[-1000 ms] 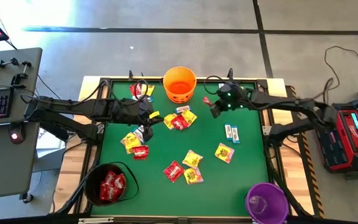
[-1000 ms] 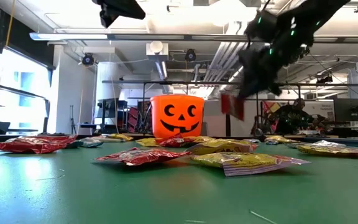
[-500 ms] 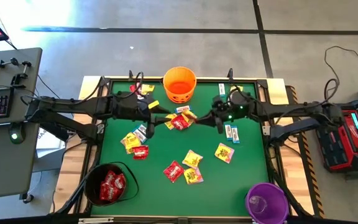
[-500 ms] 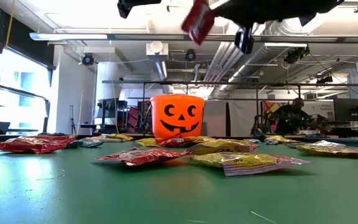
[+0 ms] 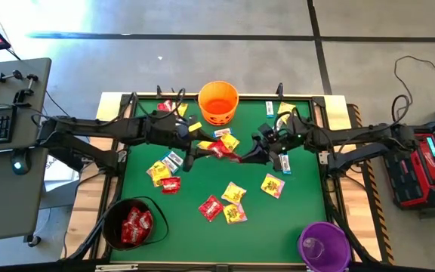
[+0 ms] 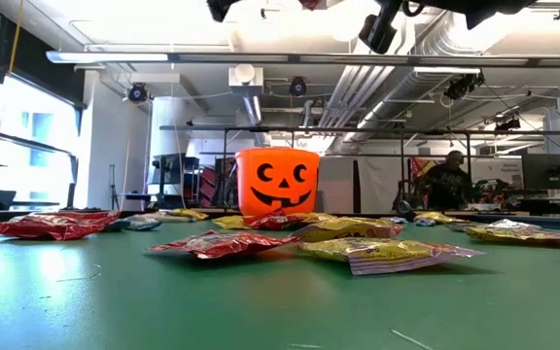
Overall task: Sort candy by brand, put in halloween buckets
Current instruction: Put the red candy into the black bucket
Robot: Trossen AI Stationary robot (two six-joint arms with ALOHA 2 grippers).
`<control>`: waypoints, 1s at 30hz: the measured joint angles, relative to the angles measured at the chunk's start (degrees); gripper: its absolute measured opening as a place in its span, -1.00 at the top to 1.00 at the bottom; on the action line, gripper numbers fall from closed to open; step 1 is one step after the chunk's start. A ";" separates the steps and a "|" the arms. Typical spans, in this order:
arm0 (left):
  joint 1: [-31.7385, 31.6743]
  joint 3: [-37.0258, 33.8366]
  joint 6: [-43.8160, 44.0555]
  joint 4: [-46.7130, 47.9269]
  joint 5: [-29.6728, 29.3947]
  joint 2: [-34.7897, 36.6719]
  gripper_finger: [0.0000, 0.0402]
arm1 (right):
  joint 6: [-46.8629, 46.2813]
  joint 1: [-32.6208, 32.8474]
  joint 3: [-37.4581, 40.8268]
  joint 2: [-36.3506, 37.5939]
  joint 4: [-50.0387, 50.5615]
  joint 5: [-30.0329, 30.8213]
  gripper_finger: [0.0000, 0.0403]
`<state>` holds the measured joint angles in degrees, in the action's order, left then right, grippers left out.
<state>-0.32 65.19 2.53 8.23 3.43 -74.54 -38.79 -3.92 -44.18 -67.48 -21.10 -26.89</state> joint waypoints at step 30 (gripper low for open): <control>-1.71 6.92 -3.21 3.23 14.13 -8.19 0.95 | 1.73 -0.20 0.00 0.00 2.99 6.56 0.99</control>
<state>-2.03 72.12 -0.68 11.46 17.56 -82.73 -37.06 -4.12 -44.18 -67.48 -18.10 -20.33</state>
